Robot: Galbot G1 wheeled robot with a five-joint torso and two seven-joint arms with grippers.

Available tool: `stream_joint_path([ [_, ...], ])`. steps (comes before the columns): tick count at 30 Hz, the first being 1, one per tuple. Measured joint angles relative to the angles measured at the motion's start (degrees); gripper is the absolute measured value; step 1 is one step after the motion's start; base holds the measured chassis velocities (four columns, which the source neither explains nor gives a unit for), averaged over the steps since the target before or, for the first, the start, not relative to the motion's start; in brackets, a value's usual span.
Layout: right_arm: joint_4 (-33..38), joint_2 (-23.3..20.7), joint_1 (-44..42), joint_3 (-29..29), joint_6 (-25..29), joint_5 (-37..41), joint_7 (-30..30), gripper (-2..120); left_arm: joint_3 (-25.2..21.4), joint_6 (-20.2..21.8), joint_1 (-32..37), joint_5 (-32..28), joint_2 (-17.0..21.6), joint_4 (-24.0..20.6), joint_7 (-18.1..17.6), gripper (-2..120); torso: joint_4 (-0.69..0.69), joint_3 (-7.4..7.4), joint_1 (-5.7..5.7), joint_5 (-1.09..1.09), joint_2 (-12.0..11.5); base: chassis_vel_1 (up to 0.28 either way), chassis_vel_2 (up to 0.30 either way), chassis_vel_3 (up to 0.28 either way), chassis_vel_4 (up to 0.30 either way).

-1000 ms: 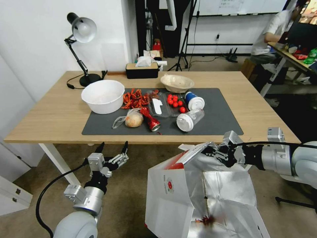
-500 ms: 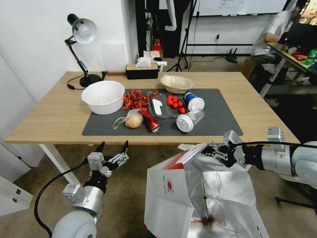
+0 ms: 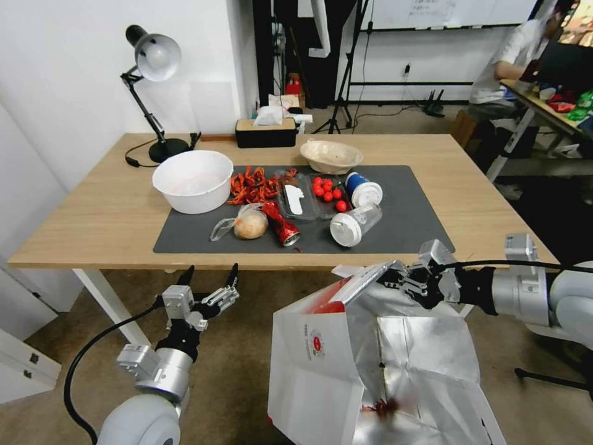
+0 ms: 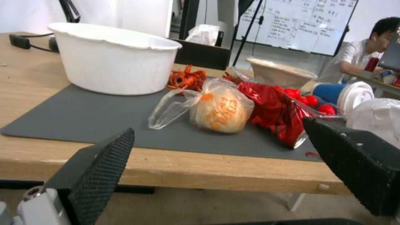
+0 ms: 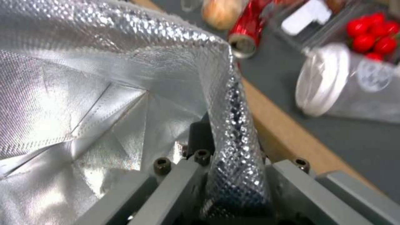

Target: Pick up the food delivery bag from the floor and place it on the table.

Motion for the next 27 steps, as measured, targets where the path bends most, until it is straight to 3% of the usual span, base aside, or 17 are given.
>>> stream_joint_path([
  [9,0.3,0.0,-0.2,5.7,0.0,6.3,2.0,0,-0.2,-0.7,0.3,-0.1,0.2,0.0,-0.1,100,0.0,-0.05,-0.04,0.0,-0.1,0.0,0.0,0.0,0.0],
  [16,2.3,0.0,0.0,12.0,-0.4,18.2,6.5,0,0.1,-0.7,-0.2,-0.1,0.9,0.3,-0.9,100,0.0,-0.09,-0.06,0.0,-0.1,0.0,0.0,0.0,0.0],
  [21,2.1,-0.3,0.2,14.9,-0.4,19.7,7.8,0,0.4,-0.6,-0.4,-0.1,0.8,0.3,-1.1,100,0.0,-0.1,-0.08,0.0,-0.2,0.0,0.0,0.0,0.0],
  [24,1.5,-0.5,0.4,16.9,-0.4,22.4,9.6,0,0.6,-0.6,-0.4,-0.1,0.7,0.4,-1.2,100,0.0,-0.1,-0.08,0.02,-0.2,0.0,0.0,0.0,0.0],
  [27,0.2,-1.6,5.3,16.6,-0.1,28.9,15.1,0,0.7,-0.6,-0.5,0.0,0.6,0.4,-1.2,100,0.0,-0.12,-0.09,0.0,-0.2,0.0,0.0,0.0,0.0],
])
